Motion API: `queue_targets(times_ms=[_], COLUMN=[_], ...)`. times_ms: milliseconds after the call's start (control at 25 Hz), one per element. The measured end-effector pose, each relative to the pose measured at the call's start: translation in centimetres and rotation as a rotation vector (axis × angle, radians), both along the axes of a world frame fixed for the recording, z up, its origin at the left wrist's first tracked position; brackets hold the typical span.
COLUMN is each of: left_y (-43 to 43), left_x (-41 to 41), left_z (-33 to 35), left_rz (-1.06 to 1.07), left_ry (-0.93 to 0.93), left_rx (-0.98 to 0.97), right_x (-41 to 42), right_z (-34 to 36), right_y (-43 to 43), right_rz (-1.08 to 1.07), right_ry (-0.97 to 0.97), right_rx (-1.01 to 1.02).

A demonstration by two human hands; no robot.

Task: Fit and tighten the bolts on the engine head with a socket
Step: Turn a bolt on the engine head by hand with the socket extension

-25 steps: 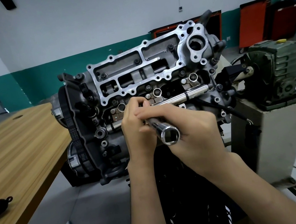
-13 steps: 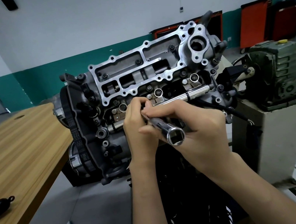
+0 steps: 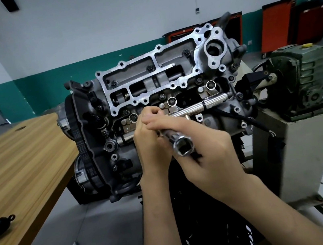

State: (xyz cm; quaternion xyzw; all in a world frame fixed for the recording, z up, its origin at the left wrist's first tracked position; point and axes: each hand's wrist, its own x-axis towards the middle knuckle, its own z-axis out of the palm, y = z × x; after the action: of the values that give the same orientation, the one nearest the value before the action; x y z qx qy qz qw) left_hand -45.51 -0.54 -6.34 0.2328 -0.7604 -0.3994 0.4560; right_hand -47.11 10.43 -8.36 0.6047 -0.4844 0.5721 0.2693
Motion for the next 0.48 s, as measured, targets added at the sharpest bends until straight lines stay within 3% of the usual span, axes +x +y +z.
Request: queue_targets(times_ms=[200,320,480], left_y=[-0.4,-0.9,-1.1], left_x=[-0.2,-0.7,-0.6], left_z=[-2.5,-2.7,-1.9], left_rz=[0.144,0.113,0.096], left_ry=[0.102,0.188,0.089], left_rx=[-0.211,-0.143,-0.144], right_x=[-0.6,-0.2,-0.2], right_z=[0.2,0.1,0.5], right_y=[0.0,-0.1,-0.1], right_rz=[-0.11,-0.047,-0.071], right_ry=[-0.058,-0.032,0.035], right_rx=[-0.09,-0.058,0.011])
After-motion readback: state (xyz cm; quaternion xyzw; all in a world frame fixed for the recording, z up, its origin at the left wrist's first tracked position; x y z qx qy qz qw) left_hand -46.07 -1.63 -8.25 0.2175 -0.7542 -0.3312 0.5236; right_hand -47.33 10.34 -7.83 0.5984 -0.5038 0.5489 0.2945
